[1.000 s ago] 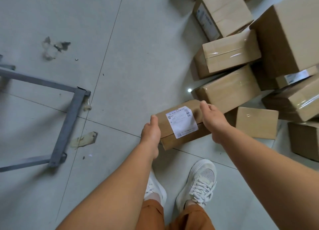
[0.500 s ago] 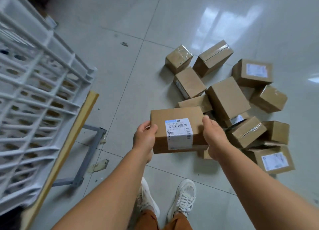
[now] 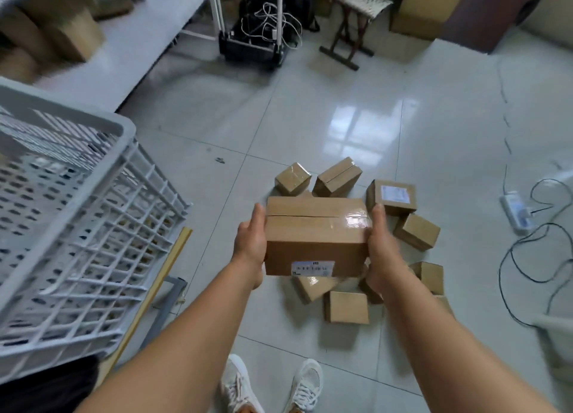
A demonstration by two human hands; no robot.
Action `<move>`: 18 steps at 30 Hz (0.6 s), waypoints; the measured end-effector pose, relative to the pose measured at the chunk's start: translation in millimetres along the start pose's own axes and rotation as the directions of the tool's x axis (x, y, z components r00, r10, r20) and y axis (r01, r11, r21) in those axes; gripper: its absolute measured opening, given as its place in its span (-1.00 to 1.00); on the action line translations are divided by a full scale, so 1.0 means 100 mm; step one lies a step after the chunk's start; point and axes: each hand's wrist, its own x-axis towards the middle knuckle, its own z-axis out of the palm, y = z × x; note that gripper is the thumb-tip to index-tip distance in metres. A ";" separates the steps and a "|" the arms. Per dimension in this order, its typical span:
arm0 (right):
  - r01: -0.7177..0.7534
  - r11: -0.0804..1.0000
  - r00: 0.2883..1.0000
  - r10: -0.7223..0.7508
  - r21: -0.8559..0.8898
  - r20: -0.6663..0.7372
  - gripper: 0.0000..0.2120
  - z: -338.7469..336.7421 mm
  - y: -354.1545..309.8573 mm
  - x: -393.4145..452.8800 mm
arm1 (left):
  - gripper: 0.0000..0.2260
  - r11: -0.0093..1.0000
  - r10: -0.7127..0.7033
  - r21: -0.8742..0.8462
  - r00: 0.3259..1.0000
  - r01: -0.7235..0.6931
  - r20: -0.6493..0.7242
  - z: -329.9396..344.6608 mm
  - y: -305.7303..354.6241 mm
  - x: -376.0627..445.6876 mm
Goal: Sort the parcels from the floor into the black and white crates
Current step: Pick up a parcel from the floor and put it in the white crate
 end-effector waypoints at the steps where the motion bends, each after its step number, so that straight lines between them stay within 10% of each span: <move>1: 0.004 1.000 1.000 -0.004 0.008 0.019 -0.35 -0.05 -0.06 -0.08 | -0.58 1.000 0.018 0.003 1.000 -0.018 0.001 0.02 0.07 -0.09; 7: 0.094 0.991 0.992 -0.101 0.091 0.078 -0.59 -0.34 -0.38 -0.43 | -0.31 0.998 0.064 0.019 0.998 -0.064 0.001 0.10 0.34 -0.51; 18: 0.266 0.962 0.949 -0.272 0.059 0.159 -0.73 -0.43 -0.67 -0.91 | -0.81 0.957 0.273 -0.087 0.960 -0.277 -0.058 0.10 0.61 -1.14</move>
